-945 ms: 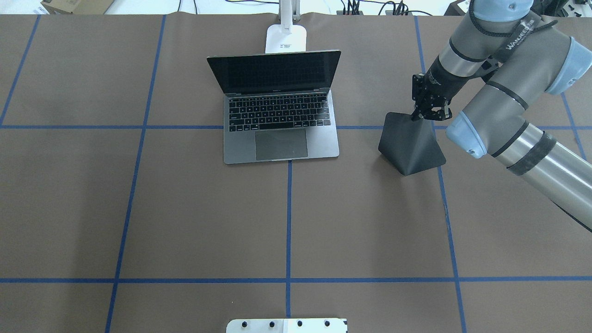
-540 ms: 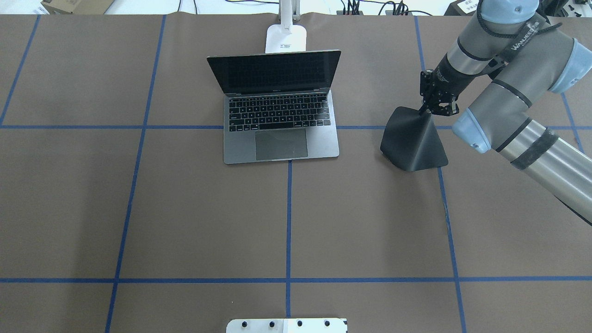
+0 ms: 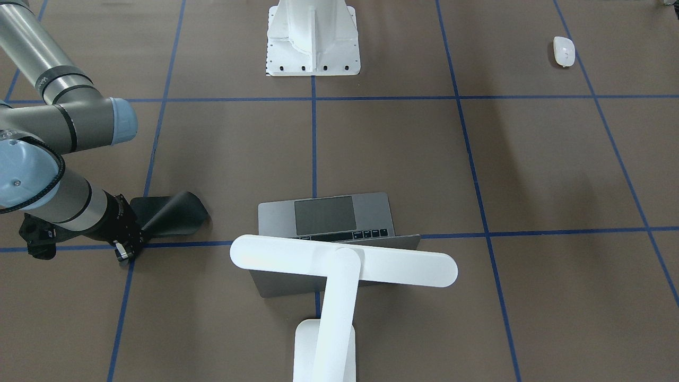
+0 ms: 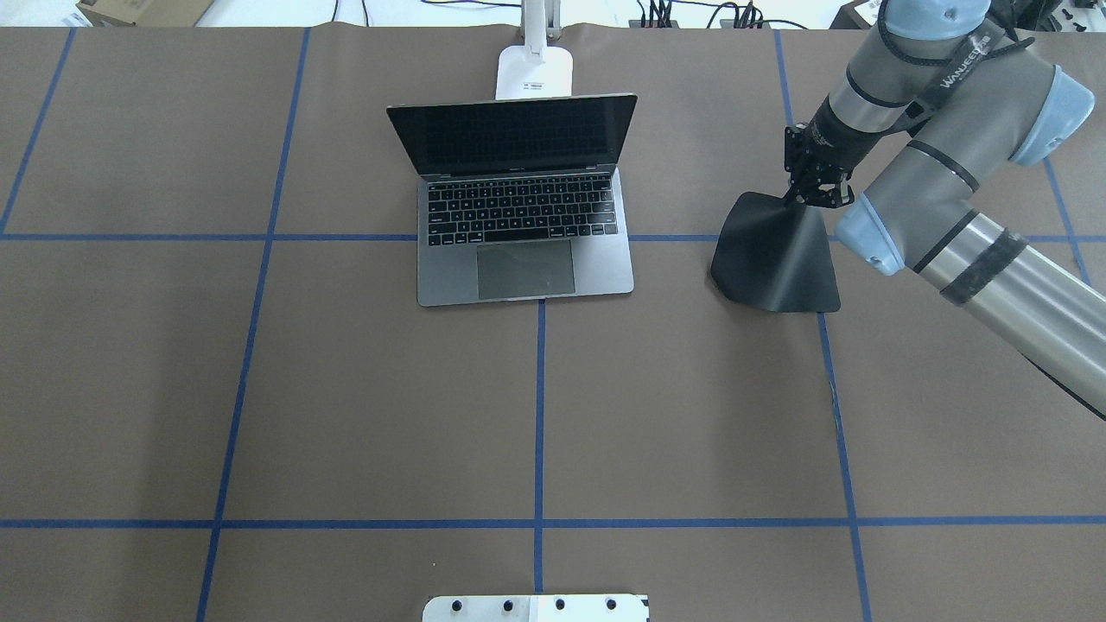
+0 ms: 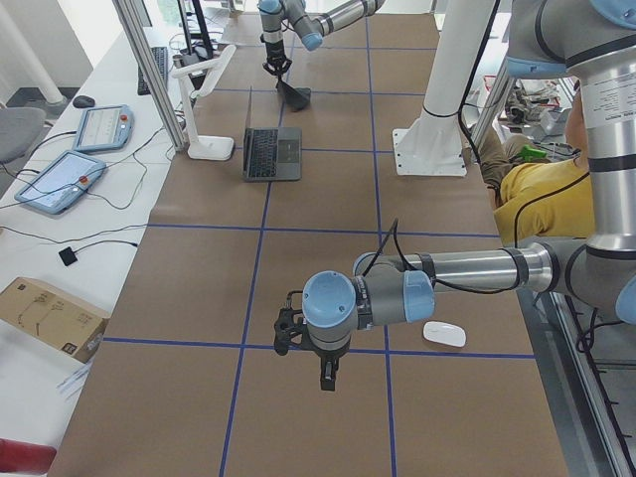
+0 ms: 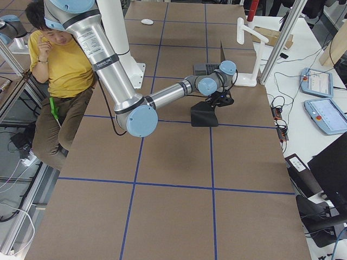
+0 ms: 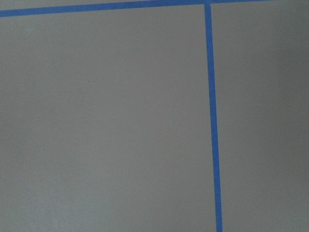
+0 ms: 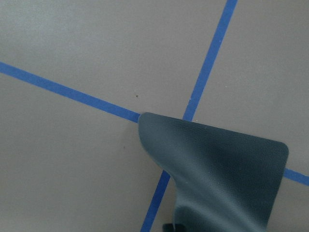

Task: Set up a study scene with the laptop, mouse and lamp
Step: 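Slide the pad with the right gripper flat onto the table beside the laptop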

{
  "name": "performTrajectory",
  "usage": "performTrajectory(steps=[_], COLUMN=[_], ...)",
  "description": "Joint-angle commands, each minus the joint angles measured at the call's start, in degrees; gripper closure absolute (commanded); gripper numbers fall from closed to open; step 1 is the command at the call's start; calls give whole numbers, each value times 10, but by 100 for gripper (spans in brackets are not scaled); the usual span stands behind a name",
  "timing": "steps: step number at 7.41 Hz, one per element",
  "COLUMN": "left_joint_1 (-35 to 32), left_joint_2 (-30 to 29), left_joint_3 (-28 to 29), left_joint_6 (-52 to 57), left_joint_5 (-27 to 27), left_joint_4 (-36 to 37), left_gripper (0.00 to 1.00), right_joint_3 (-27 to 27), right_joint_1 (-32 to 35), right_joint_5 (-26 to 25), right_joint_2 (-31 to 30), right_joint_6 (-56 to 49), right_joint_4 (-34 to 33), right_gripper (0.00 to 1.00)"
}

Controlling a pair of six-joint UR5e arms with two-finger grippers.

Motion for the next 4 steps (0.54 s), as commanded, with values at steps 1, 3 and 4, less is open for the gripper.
performTrajectory(steps=[1, 3, 4], left_joint_1=[1, 0, 1], left_joint_2=[0, 0, 0], left_joint_3=[0, 1, 2], left_joint_6=[0, 0, 0], left_joint_5=[0, 0, 0], left_joint_4=[0, -1, -1], left_gripper=[0, 0, 0], right_joint_3=[-19, -47, -52], right_joint_1=[-2, -11, -23], right_joint_5=[-26, -44, -59], right_joint_2=[7, 9, 9], right_joint_6=[-3, -2, -2], right_joint_4=[0, 35, 46], right_gripper=[100, 100, 100])
